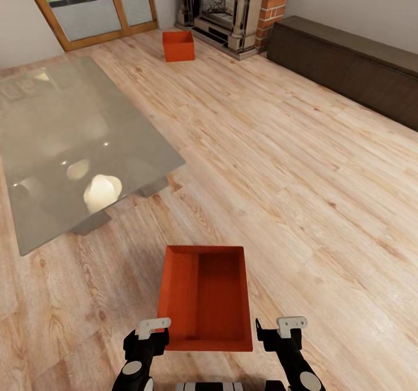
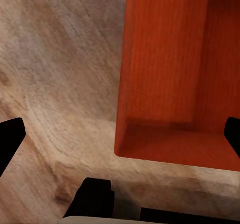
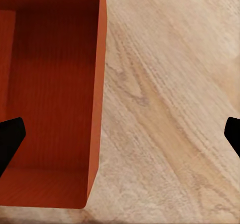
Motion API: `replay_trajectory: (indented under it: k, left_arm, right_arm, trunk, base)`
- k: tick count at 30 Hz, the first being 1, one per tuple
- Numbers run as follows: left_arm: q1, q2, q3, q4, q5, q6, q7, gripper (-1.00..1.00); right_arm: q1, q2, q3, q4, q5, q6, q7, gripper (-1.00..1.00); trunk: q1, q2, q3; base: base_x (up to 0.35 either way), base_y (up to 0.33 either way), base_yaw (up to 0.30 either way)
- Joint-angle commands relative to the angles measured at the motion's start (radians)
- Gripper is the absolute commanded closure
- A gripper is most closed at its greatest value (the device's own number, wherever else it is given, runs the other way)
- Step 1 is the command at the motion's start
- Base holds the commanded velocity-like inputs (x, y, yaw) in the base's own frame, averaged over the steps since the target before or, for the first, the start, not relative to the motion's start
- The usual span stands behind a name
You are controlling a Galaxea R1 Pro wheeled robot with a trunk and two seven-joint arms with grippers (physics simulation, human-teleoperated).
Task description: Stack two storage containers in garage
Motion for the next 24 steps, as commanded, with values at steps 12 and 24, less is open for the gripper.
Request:
replay_trajectory:
  k: [12, 24]
  left_arm:
    - [0.0, -0.012, -0.002, 0.0, -0.002, -0.003, 0.007, -1.0]
    - [0.0, 0.0, -0.013, -0.001, 0.002, -0.005, 0.004, -1.0]
  right_arm:
    - [0.0, 0.012, 0.002, 0.026, 0.01, -0.005, 0.012, -1.0]
    - [0.0, 0.009, 0.006, 0.061, 0.022, -0.004, -0.012, -1.0]
  trunk:
    - [0.027, -0.049, -0.022]
    - [0.027, -0.049, -0.022]
  base:
    - [0.0, 0.0, 0.0]
    - [0.0, 0.0, 0.0]
